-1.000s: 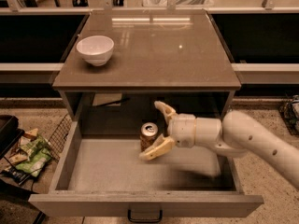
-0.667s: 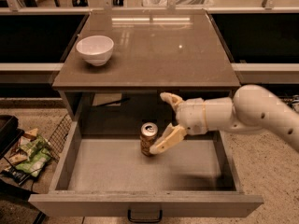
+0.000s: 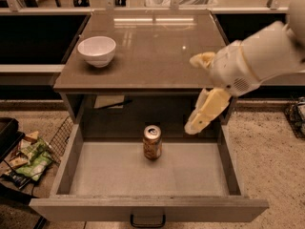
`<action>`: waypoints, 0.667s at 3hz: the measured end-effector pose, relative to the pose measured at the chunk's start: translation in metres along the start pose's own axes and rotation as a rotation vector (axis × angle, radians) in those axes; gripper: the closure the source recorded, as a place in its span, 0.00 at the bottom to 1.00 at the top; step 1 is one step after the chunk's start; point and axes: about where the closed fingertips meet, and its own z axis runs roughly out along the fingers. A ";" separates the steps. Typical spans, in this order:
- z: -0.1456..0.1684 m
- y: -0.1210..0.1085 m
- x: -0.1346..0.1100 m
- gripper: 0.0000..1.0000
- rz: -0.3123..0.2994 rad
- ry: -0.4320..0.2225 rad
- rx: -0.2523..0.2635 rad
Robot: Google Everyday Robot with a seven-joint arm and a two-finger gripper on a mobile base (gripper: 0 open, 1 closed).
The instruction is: Place orange can into top drawer
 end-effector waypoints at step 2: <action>-0.131 0.033 -0.003 0.00 -0.115 0.360 0.319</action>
Offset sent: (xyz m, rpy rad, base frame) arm -0.0738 -0.1506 0.1107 -0.5370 -0.4789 -0.4674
